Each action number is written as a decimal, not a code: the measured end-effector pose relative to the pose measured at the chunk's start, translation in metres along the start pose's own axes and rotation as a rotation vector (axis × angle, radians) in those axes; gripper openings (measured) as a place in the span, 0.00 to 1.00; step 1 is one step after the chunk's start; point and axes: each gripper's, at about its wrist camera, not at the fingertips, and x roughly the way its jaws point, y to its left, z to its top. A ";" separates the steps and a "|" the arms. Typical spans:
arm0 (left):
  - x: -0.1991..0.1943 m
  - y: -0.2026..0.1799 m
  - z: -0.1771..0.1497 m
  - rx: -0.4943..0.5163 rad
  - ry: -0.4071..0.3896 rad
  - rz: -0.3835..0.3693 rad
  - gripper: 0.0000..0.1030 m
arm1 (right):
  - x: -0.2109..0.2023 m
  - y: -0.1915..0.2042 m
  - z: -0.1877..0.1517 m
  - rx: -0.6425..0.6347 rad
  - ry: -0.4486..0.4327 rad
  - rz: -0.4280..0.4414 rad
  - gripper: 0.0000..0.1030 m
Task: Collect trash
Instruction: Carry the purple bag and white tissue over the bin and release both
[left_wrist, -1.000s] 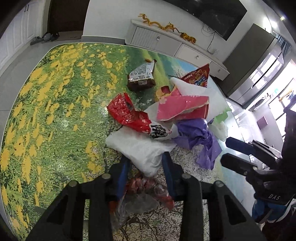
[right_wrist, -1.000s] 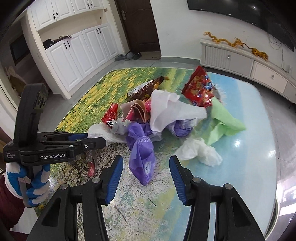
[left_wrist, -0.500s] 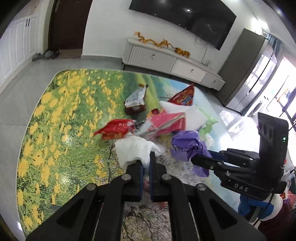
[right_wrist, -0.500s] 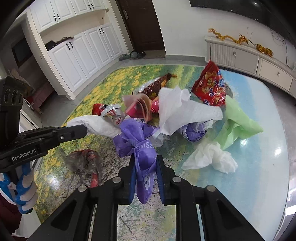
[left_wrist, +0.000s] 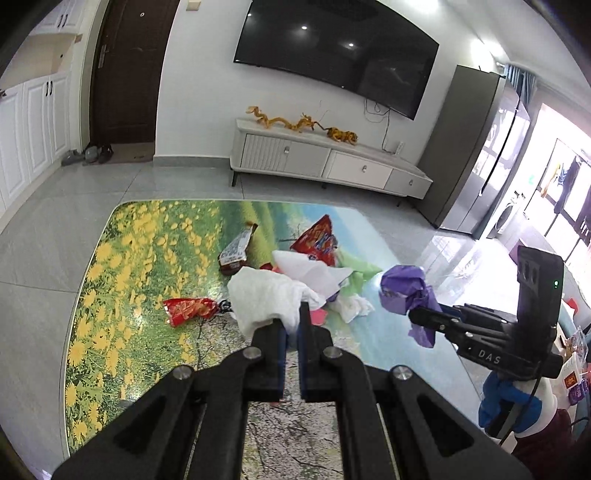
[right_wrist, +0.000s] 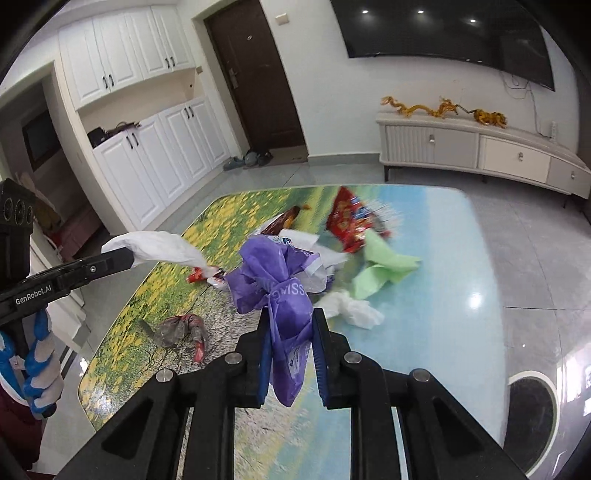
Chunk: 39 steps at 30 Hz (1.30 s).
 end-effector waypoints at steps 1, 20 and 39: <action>-0.002 -0.007 0.002 0.010 -0.004 -0.001 0.04 | -0.007 -0.006 -0.002 0.008 -0.013 -0.010 0.18; 0.104 -0.265 0.005 0.381 0.189 -0.270 0.04 | -0.112 -0.214 -0.102 0.385 -0.038 -0.393 0.18; 0.234 -0.396 -0.021 0.426 0.367 -0.372 0.51 | -0.106 -0.324 -0.164 0.611 0.081 -0.531 0.49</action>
